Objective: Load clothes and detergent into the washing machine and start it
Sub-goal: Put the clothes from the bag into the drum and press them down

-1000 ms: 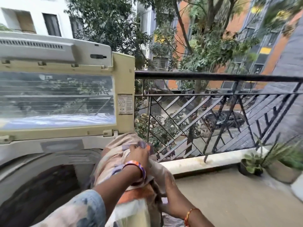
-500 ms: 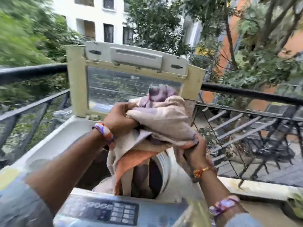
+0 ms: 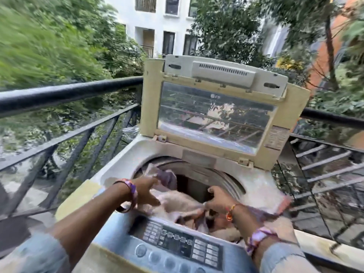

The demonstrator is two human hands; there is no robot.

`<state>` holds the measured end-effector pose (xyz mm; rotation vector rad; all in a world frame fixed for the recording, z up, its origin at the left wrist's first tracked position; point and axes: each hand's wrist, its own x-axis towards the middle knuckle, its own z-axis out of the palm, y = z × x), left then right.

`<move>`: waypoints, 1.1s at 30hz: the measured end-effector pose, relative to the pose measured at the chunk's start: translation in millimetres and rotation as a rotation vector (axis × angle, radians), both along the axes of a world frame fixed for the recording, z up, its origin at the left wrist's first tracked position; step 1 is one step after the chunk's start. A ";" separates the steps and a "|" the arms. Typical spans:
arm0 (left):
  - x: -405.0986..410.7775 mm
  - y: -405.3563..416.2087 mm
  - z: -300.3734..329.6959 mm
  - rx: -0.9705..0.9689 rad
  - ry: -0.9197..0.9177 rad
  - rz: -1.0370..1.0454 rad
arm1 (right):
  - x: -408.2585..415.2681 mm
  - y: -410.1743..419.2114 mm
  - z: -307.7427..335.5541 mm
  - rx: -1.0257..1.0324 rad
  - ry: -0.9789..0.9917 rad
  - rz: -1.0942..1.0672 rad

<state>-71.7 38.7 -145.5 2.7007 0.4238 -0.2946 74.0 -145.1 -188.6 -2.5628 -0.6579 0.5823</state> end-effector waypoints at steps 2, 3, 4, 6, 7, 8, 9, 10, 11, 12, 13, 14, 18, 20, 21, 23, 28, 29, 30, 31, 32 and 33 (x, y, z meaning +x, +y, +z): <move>7.5 3.2 -6.8 0.027 0.100 -0.042 | -0.6 -15.6 6.3 -0.059 -0.071 0.017; 12.6 3.1 -9.0 0.022 0.114 -0.074 | 2.7 -23.9 8.6 -0.065 -0.096 0.013; 19.7 0.8 -8.5 0.031 0.118 -0.109 | 7.3 -31.4 14.2 -0.067 -0.147 0.001; 33.2 -8.7 -4.4 0.011 0.108 -0.127 | 13.9 -47.6 25.1 -0.084 -0.266 -0.073; 41.3 -15.7 -2.1 0.000 0.082 -0.150 | 18.4 -57.7 27.4 -0.138 -0.335 -0.117; 49.2 -22.3 -0.6 -0.014 0.070 -0.180 | 19.4 -68.8 29.2 -0.221 -0.370 -0.184; 56.0 -30.0 1.1 -0.019 0.064 -0.207 | 22.2 -80.7 27.6 -0.295 -0.351 -0.266; 62.9 -37.6 2.4 -0.019 0.074 -0.243 | 22.6 -93.3 25.8 -0.340 -0.297 -0.334; 69.1 -43.7 3.2 -0.016 0.068 -0.272 | 24.2 -104.8 20.9 -0.361 -0.233 -0.377; 74.5 -49.4 3.6 -0.026 0.062 -0.292 | 25.3 -116.9 15.2 -0.348 -0.177 -0.385; 78.9 -54.1 4.3 -0.022 0.064 -0.314 | 25.8 -127.2 8.9 -0.303 -0.144 -0.363; 81.6 -58.5 4.4 -0.020 0.061 -0.335 | 25.4 -134.4 4.4 -0.237 -0.140 -0.340; 83.8 -68.5 4.4 -0.007 0.084 -0.379 | 24.1 -141.8 1.5 -0.006 -0.298 -0.451; 79.9 -68.1 5.7 -0.009 0.084 -0.379 | 21.9 -135.1 9.5 -0.060 -0.371 -0.500; 77.6 -66.3 6.8 -0.011 0.082 -0.376 | 19.8 -130.8 15.4 -0.092 -0.402 -0.527; 71.0 -60.4 10.1 -0.012 0.059 -0.353 | 13.9 -119.3 30.8 -0.114 -0.464 -0.536; 54.9 -50.6 10.9 -0.153 -0.006 -0.247 | -4.9 -53.6 57.5 0.495 -0.198 -0.217; 52.2 -50.8 10.7 -0.208 -0.030 -0.227 | -13.3 -36.2 60.7 0.619 -0.074 -0.169; 50.6 -49.7 9.7 -0.244 -0.064 -0.206 | -22.0 -19.5 61.5 0.687 0.036 -0.135; 49.3 -48.5 9.2 -0.252 -0.094 -0.185 | -28.2 -6.0 59.6 0.703 0.128 -0.106; 47.5 -46.3 8.9 -0.233 -0.108 -0.160 | -33.5 4.2 56.8 0.677 0.162 -0.066; 45.1 -44.3 9.8 -0.184 -0.102 -0.140 | -35.1 9.6 51.8 0.640 0.150 -0.037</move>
